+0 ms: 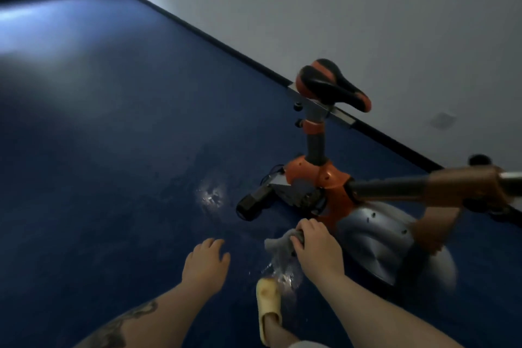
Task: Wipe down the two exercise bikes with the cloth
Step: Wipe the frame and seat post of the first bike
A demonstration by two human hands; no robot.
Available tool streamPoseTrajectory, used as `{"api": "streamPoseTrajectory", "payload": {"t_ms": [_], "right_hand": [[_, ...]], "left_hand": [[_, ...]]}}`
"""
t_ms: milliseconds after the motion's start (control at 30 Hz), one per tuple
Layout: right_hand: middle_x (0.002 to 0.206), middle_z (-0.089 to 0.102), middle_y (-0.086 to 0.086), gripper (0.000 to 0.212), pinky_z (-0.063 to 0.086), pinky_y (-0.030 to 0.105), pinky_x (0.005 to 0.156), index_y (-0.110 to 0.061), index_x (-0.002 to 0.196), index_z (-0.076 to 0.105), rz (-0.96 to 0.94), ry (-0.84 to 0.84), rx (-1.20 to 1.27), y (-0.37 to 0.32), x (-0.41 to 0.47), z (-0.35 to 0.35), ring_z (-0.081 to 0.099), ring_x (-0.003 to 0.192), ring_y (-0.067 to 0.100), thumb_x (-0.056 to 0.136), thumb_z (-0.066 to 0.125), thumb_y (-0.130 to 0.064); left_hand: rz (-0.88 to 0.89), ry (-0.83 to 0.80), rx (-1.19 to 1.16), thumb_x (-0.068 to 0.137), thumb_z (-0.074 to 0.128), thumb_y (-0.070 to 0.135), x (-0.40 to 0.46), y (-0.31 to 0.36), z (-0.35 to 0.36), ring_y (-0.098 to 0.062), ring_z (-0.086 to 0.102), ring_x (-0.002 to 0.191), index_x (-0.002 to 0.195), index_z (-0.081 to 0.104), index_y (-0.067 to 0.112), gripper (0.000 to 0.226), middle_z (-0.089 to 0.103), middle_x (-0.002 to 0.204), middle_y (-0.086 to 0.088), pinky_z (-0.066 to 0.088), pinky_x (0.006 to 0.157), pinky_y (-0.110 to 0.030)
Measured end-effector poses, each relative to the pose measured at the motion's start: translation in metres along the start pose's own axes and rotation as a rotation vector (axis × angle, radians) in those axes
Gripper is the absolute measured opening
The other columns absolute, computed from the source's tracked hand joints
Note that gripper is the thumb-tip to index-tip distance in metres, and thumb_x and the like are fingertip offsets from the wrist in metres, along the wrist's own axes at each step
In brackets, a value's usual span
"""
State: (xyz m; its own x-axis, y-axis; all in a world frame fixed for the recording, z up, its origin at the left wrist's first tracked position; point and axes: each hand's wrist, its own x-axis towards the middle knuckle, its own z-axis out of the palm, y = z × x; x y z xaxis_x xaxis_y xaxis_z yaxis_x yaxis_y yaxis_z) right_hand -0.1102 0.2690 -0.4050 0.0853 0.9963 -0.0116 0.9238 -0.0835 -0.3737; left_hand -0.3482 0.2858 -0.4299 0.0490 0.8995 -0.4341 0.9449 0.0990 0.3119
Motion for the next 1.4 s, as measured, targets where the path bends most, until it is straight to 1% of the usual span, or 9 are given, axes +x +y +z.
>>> {"api": "streamPoseTrajectory", "payload": {"t_ms": [133,300,567,667,900,1067,1200,1300,1400], "right_hand": [[0.096,0.051,-0.008,0.010,0.041,0.024,0.069,-0.025,0.093,0.048,-0.044,-0.053,0.023,-0.016,0.082,0.013,0.051,0.094,0.012,0.092,0.052,-0.034],[0.101,0.054,-0.005,0.012,0.047,0.029,0.076,-0.022,0.095,0.050,-0.098,-0.123,0.003,-0.047,0.174,0.017,0.052,0.099,0.014,0.091,0.053,-0.033],[0.096,0.051,-0.008,0.012,0.044,0.027,0.072,-0.026,0.087,0.044,-0.093,-0.203,-0.009,-0.101,0.284,0.049,0.051,0.092,0.012,0.091,0.053,-0.033],[0.098,0.051,-0.008,0.013,0.038,0.024,0.070,-0.027,0.087,0.043,-0.022,-0.240,-0.028,-0.124,0.328,0.062,0.050,0.092,0.012,0.091,0.053,-0.034],[0.097,0.053,-0.007,0.007,0.043,0.027,0.073,-0.026,0.090,0.047,0.154,-0.236,-0.021,-0.174,0.407,0.076,0.052,0.094,0.012,0.092,0.051,-0.032],[0.100,0.054,-0.006,0.009,0.043,0.028,0.074,-0.024,0.095,0.050,0.262,-0.179,0.009,-0.180,0.461,0.072,0.053,0.094,0.013,0.092,0.050,-0.033],[0.097,0.053,-0.007,0.009,0.042,0.028,0.074,-0.026,0.088,0.044,0.344,-0.142,0.031,-0.175,0.519,0.072,0.052,0.095,0.013,0.092,0.051,-0.031],[0.092,0.048,-0.009,0.009,0.037,0.025,0.071,-0.026,0.087,0.043,0.371,-0.116,0.046,-0.162,0.571,0.071,0.052,0.095,0.013,0.092,0.049,-0.030],[0.093,0.051,-0.008,0.008,0.037,0.026,0.069,-0.026,0.086,0.044,0.413,-0.093,0.067,-0.143,0.623,0.061,0.052,0.093,0.014,0.091,0.049,-0.030]], "left_hand": [[-0.071,0.027,-0.053,0.101,0.037,0.038,0.060,-0.007,-0.038,-0.018,0.037,0.136,0.146,0.037,0.020,0.049,0.036,0.153,0.003,0.033,0.109,-0.033],[-0.183,0.024,-0.170,0.101,0.035,0.038,0.119,-0.023,-0.078,-0.019,0.041,0.133,0.145,0.038,0.020,0.047,0.037,0.151,0.002,0.036,0.105,-0.034],[-0.269,-0.008,-0.208,0.100,0.035,0.037,0.221,-0.080,-0.135,-0.020,0.044,0.129,0.145,0.037,0.020,0.048,0.040,0.149,0.000,0.039,0.101,-0.034],[-0.206,-0.056,-0.163,0.100,0.036,0.036,0.274,-0.102,-0.167,-0.020,0.045,0.128,0.144,0.037,0.021,0.047,0.041,0.147,0.000,0.040,0.101,-0.033],[-0.057,-0.130,-0.015,0.099,0.038,0.034,0.405,-0.125,-0.255,-0.020,0.050,0.122,0.139,0.044,0.021,0.043,0.046,0.142,0.000,0.042,0.098,-0.033],[0.023,-0.178,-0.058,0.097,0.038,0.031,0.483,-0.091,-0.284,-0.021,0.057,0.107,0.131,0.052,0.021,0.038,0.052,0.131,-0.001,0.049,0.091,-0.036],[0.139,-0.208,-0.011,0.096,0.038,0.030,0.545,-0.053,-0.299,-0.020,0.058,0.105,0.126,0.056,0.023,0.035,0.052,0.128,0.002,0.050,0.089,-0.037],[0.206,-0.207,0.034,0.096,0.037,0.027,0.605,-0.019,-0.315,-0.022,0.059,0.102,0.121,0.058,0.018,0.033,0.055,0.122,0.000,0.050,0.084,-0.035],[0.239,-0.211,0.088,0.097,0.035,0.029,0.663,0.013,-0.341,-0.021,0.057,0.102,0.121,0.056,0.019,0.033,0.052,0.123,0.000,0.048,0.081,-0.032]]}}
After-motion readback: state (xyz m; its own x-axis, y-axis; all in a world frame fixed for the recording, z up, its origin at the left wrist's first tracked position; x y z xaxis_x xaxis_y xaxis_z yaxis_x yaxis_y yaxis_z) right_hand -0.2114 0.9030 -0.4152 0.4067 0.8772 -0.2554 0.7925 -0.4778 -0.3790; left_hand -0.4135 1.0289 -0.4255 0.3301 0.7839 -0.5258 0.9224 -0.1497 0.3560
